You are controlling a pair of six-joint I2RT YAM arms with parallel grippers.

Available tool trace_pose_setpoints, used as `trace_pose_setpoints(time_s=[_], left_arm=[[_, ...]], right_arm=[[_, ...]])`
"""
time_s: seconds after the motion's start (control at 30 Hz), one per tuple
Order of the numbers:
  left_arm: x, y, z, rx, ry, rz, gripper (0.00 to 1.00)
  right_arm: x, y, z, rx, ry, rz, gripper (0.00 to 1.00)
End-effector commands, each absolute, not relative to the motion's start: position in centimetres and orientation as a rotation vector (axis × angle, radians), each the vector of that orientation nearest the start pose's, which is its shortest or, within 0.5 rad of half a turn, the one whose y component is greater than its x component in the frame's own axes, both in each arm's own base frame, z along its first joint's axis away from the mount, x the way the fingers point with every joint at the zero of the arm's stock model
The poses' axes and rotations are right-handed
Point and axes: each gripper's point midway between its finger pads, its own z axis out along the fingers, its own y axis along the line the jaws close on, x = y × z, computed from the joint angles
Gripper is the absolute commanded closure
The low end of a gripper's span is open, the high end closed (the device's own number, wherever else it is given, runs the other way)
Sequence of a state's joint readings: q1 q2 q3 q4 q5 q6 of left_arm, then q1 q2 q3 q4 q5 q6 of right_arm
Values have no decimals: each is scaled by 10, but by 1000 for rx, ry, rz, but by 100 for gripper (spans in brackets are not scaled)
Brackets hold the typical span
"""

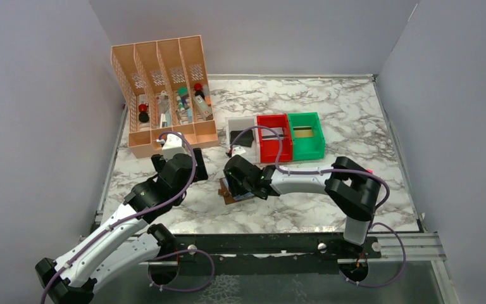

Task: Take the credit cards out of the card holder

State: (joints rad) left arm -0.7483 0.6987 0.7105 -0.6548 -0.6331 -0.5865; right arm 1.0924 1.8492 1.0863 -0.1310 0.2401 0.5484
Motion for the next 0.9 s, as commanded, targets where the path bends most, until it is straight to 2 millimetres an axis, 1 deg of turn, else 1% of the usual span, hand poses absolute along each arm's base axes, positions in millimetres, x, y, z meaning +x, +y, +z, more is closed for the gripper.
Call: trace_pose_setpoints(time_s=[0.0,0.03,0.1,0.17,0.2,0.27,0.37,0.43,0.57,0.63,0.87], left_arm=[[222,-92,182,-168,2072,-120,1],[222,-91,182,-167,2074,-118,1],[222,-92,182,-167,2074,-118,1],[222,-92,182,-166,2074,-119,1],[222,-92,182,-166,2074,-119,1],[222,-92,182,-166,2075,-121,1],[222,-92,182,-166,2073,-123,1],[222,-92,182,-167,2074,-121,1],[222,-92,181,-164,2076,-123,1],[222,-93,181,-165,2076,-125,1],[222,-94,180,-161,2083,-125,1]], right_arm=[[202,354,-8,-592,2537,361,53],[202,357,-6,-591,2533,377,54],[200,363,-1,-614,2526,417,54],[199,371,9,-630,2515,466,48],[199,374,17,-633,2502,490,44],[201,375,34,-631,2465,517,41],[209,366,57,-601,2405,482,34],[215,355,65,-580,2383,418,30],[225,331,64,-535,2370,269,24],[227,324,58,-526,2374,220,22],[231,317,26,-559,2417,103,20]])
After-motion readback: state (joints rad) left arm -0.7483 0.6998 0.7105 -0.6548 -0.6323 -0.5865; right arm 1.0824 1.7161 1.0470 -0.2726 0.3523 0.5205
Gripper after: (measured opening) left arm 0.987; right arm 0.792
